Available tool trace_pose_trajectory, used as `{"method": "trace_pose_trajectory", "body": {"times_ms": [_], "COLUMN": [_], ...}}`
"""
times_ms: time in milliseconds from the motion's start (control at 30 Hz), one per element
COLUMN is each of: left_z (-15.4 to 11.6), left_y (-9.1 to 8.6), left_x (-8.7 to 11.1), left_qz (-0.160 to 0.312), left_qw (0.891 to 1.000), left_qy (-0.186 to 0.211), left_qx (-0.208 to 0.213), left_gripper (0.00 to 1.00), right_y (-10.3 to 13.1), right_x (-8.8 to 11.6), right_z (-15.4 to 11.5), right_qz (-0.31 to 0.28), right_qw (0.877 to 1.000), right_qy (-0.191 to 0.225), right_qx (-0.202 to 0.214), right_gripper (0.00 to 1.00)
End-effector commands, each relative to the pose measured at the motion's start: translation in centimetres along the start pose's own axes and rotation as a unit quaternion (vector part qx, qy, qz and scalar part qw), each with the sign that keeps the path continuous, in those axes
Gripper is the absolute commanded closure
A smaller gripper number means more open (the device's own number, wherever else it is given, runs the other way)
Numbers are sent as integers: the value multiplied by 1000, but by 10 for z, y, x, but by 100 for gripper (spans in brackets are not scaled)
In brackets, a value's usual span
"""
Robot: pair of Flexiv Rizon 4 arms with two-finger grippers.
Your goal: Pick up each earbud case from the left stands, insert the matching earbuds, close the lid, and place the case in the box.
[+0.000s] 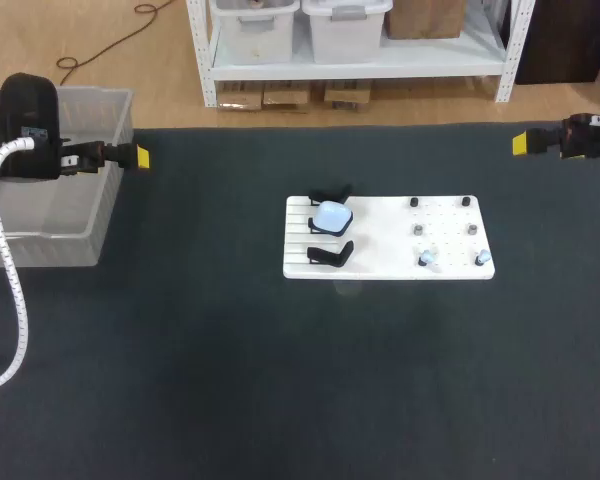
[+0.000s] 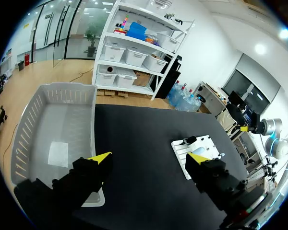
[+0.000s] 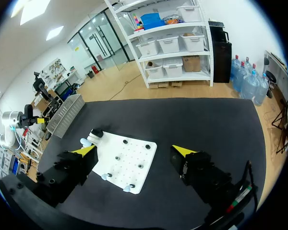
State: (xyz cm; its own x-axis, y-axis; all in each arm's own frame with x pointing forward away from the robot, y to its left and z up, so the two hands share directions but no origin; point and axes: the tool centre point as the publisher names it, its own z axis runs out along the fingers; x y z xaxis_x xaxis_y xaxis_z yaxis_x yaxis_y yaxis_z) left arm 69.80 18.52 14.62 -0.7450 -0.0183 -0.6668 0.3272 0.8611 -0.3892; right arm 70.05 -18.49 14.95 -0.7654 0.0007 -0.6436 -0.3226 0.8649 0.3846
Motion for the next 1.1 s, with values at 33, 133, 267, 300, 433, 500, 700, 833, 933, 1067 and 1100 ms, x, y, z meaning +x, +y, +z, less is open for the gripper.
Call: {"method": "trace_pose_trajectory", "body": {"times_ms": [33,133,267,300,433,500,700,833,933,1067,1100], "left_z": [0,0,0,0,0,1,3,5,7,12,13], "left_y": [-1,-1,-1,-1,-1,-1,-11,-25,-34,-42,-43], "left_x": [-1,-1,-1,-1,-1,0,-4,-10,-14,-16,-16], "left_qz": [0,0,0,0,0,5,62,151,214,283,295], "left_qw": [1000,1000,1000,1000,1000,1000,997,985,970,944,939], "left_qy": [2,2,2,2,2,3,-4,1,5,11,13], "left_qx": [-3,-3,-3,-3,-3,-3,33,78,113,168,176], "left_gripper": [0,0,0,0,0,0,0,0,0,0,0], "right_y": [0,0,0,0,0,0,0,0,0,0,0], "right_x": [0,0,0,0,0,0,0,0,0,0,0], "right_z": [0,0,0,0,0,0,0,0,0,0,0], "right_qz": [0,0,0,0,0,0,0,0,0,0,0], "right_qw": [1000,1000,1000,1000,1000,1000,1000,1000,1000,1000,1000], "right_qy": [0,0,0,0,0,0,0,0,0,0,0], "right_qx": [0,0,0,0,0,0,0,0,0,0,0], "right_gripper": [0,0,0,0,0,0,0,0,0,0,0]}}
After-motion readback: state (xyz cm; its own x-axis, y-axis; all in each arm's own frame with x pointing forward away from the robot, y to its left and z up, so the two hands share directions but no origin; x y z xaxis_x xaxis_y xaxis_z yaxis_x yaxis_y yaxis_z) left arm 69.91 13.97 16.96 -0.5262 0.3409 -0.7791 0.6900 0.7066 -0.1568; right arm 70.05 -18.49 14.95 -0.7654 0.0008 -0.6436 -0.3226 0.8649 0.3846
